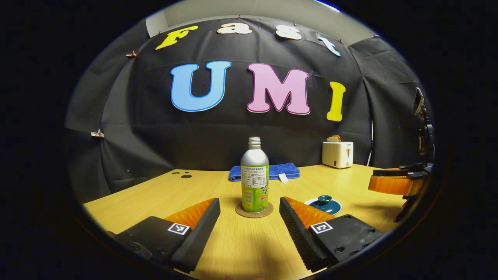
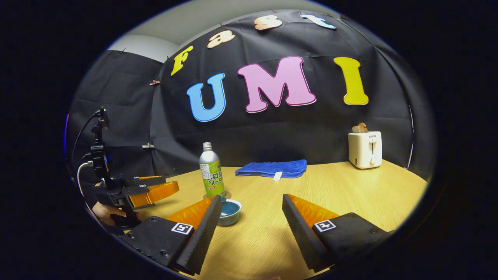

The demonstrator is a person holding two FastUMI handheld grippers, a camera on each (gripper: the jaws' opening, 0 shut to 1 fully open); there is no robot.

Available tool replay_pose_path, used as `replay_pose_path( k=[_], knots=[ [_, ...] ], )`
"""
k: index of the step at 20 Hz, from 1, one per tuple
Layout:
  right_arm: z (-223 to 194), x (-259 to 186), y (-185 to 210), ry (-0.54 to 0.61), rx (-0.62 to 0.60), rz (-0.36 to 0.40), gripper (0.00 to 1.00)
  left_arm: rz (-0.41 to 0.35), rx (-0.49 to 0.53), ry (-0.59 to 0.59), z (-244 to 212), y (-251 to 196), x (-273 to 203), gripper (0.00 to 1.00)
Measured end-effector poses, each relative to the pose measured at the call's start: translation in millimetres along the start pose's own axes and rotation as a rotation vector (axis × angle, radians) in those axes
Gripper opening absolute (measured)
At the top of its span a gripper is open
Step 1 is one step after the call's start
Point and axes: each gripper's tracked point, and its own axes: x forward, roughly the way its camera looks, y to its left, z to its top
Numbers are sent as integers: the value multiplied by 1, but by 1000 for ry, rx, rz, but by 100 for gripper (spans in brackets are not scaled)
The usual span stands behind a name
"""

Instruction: Open the teacup lid with one hand, grasp the water bottle and pour water into the teacup with the other hand; after pouring, place the water bottle on the coaster and then close the teacup lid.

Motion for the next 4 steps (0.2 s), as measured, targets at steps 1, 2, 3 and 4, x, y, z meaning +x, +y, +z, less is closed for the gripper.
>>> replay_pose_path(
  k=[1, 2, 3, 4],
  knots=[
    [0, 0, 0, -1, -4, 0, 96, 0, 0, 2, 0, -1, 1, 97],
    [0, -1, 0, -1, -8, -1, 96, -1, 0, 1, 0, -1, 1, 96],
    [0, -1, 1, -1, -12, -1, 96, -1, 0, 2, 0, -1, 1, 96],
    [0, 0, 2, -1, -16, -1, 96, -2, 0, 2, 0, -1, 1, 97]
  ],
)
